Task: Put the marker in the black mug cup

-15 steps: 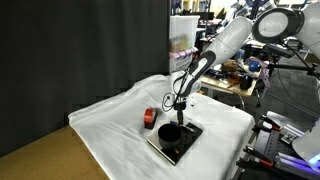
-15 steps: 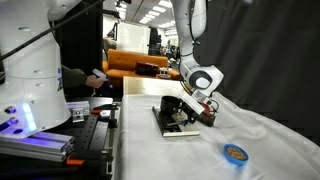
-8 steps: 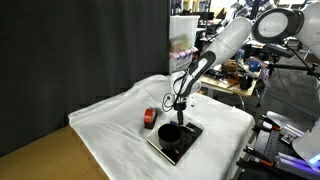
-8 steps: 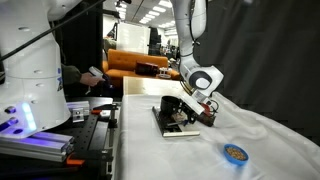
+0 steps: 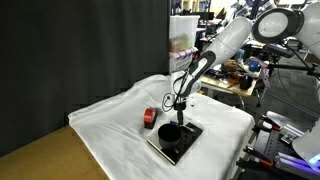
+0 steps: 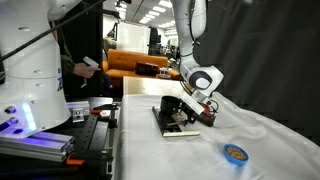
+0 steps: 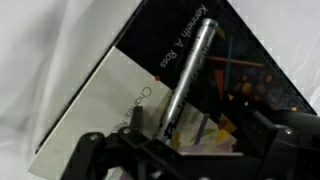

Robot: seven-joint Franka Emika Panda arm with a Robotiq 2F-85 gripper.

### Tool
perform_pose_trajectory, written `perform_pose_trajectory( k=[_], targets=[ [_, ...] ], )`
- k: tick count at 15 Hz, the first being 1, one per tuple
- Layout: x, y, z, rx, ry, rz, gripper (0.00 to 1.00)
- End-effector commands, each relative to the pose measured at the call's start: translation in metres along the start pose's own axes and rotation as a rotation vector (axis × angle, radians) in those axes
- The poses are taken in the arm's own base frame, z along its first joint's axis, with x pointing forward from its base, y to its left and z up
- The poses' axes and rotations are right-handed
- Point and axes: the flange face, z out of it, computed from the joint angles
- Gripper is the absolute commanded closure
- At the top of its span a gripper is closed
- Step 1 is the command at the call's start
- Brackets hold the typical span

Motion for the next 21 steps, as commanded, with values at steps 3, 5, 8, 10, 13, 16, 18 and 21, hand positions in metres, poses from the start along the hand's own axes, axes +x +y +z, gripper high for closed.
perform_pose_trajectory(
  k=[3, 5, 8, 10, 13, 16, 18, 21],
  targets=[
    [0.001, 0.0, 0.0, 0.0, -0.001, 0.0, 0.0],
    [0.001, 0.0, 0.0, 0.0, -0.001, 0.0, 0.0],
    [0.001, 0.0, 0.0, 0.0, -0.001, 0.0, 0.0],
    [0.002, 0.001, -0.002, -0.012, -0.012, -0.011, 0.0],
    [0.006, 0.002, -0.006, -0.028, -0.023, -0.033, 0.0],
    [0.007, 0.005, -0.012, -0.055, -0.033, -0.049, 0.0],
    [0.008, 0.002, -0.01, -0.072, -0.048, -0.067, 0.0],
    [0.01, -0.009, -0.003, -0.099, -0.085, -0.098, 0.0]
  ],
)
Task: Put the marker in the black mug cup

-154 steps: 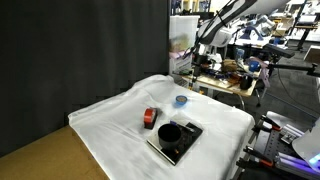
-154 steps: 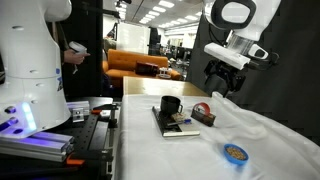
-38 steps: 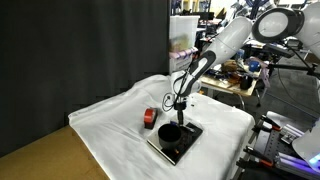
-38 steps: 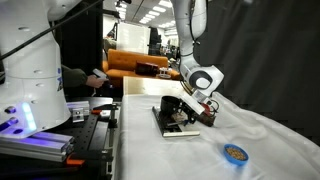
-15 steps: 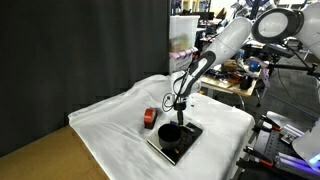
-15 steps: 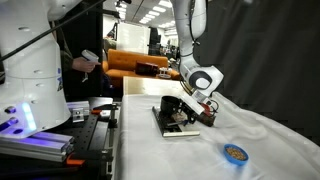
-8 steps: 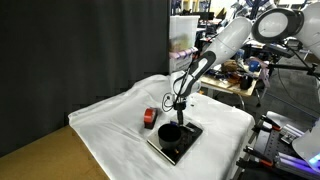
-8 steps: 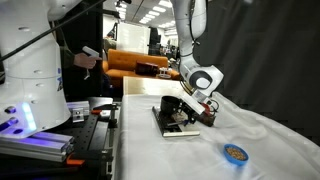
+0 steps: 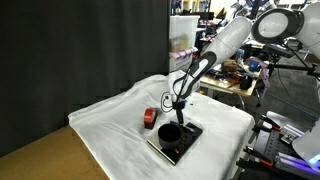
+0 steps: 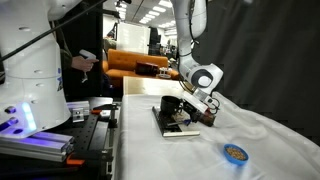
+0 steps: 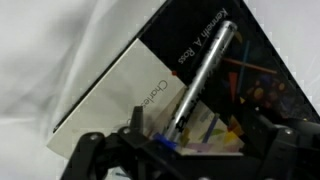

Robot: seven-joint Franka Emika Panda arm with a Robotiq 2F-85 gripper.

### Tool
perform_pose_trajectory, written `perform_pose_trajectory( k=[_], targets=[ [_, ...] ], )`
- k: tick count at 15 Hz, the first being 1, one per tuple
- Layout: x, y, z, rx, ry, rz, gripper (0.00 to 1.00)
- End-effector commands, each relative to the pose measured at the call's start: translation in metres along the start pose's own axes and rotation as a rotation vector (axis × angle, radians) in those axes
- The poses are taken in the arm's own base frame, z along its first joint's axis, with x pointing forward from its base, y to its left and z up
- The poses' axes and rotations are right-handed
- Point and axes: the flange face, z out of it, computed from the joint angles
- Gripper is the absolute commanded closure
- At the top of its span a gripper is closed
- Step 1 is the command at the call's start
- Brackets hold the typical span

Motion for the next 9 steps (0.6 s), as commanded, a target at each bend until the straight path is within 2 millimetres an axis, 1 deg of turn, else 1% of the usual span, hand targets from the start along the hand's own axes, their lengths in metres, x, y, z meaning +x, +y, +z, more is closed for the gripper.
perform_pose_trajectory(
  k=[1, 3, 6, 9],
  targets=[
    [0.005, -0.013, 0.005, -0.039, -0.057, -0.023, 0.0],
    [0.01, -0.024, 0.012, -0.055, -0.079, -0.035, 0.0],
    [0.017, -0.036, 0.017, -0.079, -0.097, -0.042, 0.0],
    [0.02, -0.042, 0.02, -0.092, -0.112, -0.043, 0.0]
  ],
)
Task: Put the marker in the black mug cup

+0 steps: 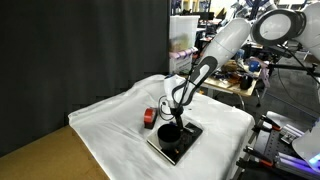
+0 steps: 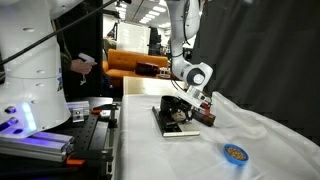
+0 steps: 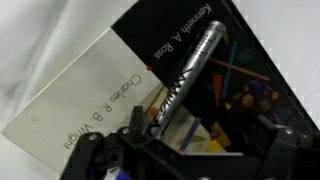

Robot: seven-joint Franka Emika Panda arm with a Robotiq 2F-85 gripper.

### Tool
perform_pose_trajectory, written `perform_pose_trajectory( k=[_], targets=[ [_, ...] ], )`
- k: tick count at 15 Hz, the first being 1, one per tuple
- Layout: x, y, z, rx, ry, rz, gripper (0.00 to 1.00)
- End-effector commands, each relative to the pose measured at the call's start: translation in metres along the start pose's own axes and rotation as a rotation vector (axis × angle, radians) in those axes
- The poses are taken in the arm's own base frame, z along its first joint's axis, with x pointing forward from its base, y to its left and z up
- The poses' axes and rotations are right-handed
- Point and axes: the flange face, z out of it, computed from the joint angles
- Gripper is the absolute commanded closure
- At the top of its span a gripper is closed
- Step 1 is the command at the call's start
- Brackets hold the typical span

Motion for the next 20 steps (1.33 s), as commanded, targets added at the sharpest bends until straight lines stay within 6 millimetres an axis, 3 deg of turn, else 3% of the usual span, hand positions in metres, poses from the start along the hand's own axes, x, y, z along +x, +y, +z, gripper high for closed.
perform_pose_trajectory(
  k=[1, 14, 15, 16, 20],
  targets=[
    [0.0029, -0.0055, 0.0025, -0.012, -0.031, 0.015, 0.0],
    [0.0034, -0.0032, 0.0009, -0.006, -0.009, 0.017, 0.0],
    [0.0034, -0.0032, 0.0009, -0.006, -0.009, 0.017, 0.25],
    [0.0021, -0.0023, 0.0011, -0.008, -0.011, 0.021, 0.26],
    [-0.0026, 0.0038, -0.0022, -0.025, -0.019, 0.037, 0.54]
  ],
)
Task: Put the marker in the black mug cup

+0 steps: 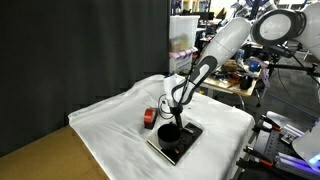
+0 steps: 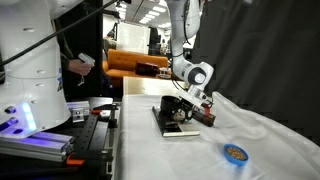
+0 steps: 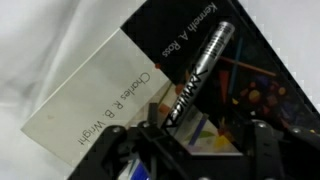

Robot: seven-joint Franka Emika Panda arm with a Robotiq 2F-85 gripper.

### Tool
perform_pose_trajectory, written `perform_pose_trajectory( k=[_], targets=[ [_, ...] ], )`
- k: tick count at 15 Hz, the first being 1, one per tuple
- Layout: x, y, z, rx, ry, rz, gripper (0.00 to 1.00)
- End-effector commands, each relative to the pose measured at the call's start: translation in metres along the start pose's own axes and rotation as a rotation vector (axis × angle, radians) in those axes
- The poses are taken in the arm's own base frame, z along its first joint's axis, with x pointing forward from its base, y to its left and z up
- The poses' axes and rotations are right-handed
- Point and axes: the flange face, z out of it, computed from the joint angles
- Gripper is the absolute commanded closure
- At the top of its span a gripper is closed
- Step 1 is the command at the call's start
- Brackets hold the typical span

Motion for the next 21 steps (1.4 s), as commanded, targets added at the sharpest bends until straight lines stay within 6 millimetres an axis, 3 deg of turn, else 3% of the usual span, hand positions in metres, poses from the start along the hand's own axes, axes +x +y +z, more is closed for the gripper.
perform_pose_trajectory(
  k=[1, 7, 14, 21],
  targets=[
    [-0.004, 0.0, 0.003, -0.007, -0.021, 0.011, 0.62],
    [-0.009, 0.0, 0.005, -0.005, -0.028, 0.014, 1.0],
    [-0.012, 0.004, 0.005, -0.007, -0.033, 0.029, 0.96],
    [-0.019, 0.035, -0.017, -0.083, -0.037, 0.041, 0.96]
  ],
)
